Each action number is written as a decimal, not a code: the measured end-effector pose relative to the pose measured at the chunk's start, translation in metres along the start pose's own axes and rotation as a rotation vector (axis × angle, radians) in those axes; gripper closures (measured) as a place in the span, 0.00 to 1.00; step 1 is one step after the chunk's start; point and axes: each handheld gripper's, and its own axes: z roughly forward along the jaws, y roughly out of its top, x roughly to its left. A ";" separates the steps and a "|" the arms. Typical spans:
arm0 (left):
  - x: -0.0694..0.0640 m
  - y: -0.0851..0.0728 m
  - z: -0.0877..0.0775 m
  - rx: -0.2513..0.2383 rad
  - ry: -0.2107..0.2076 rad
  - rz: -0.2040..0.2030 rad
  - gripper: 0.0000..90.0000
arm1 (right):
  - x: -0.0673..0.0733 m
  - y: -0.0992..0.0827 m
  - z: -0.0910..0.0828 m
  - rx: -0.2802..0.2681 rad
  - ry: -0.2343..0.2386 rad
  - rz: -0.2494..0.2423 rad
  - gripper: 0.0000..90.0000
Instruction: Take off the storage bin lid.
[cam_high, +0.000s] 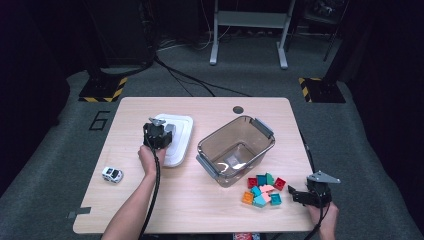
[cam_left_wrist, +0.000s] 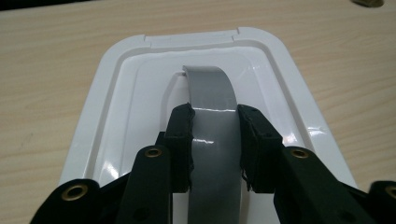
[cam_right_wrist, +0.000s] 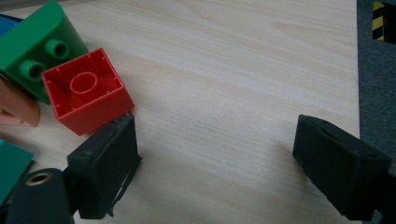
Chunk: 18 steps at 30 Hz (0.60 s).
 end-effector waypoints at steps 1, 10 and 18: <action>0.000 -0.003 0.002 0.005 0.002 -0.002 0.75 | 0.000 0.000 0.000 0.000 -0.001 -0.001 0.15; -0.001 -0.017 0.013 0.022 0.030 -0.011 0.74 | 0.000 0.000 0.000 -0.001 -0.001 -0.004 0.15; 0.001 -0.019 0.008 0.028 0.009 -0.028 0.47 | 0.000 0.000 0.000 -0.001 -0.001 -0.006 0.15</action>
